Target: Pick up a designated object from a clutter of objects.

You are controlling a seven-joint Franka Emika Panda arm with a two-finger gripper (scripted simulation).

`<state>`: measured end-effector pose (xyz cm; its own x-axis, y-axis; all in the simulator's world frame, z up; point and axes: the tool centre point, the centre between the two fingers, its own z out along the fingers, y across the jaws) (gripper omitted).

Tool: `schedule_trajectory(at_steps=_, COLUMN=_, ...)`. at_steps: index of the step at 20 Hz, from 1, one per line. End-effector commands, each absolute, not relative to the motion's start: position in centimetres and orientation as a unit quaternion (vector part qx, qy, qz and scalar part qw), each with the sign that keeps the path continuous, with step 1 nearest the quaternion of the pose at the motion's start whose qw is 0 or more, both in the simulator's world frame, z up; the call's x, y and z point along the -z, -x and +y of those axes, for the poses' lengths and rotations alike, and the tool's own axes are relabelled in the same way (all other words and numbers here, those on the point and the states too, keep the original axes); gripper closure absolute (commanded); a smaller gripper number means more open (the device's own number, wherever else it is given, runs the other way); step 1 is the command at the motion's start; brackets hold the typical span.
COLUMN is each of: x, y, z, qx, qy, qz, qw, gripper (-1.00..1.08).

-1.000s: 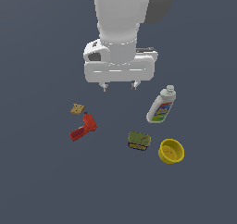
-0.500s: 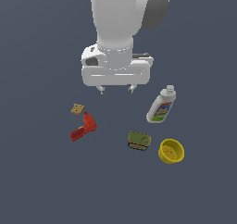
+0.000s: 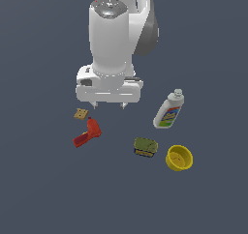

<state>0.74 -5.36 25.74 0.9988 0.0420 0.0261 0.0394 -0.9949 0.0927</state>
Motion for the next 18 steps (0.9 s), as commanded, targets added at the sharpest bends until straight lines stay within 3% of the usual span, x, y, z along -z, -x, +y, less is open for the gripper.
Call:
schedule_trajectory(at_steps=1, x=-23.7, y=-0.6, z=-7.0, qx=-0.014, qy=-0.997, qz=0.027, qw=0.065, gripper=-1.0)
schedule_trajectory(at_steps=18, x=-9.5, y=4.0, z=-15.5, qx=-0.005, qy=-0.981, qz=0.125, qw=0.15, gripper=-1.0)
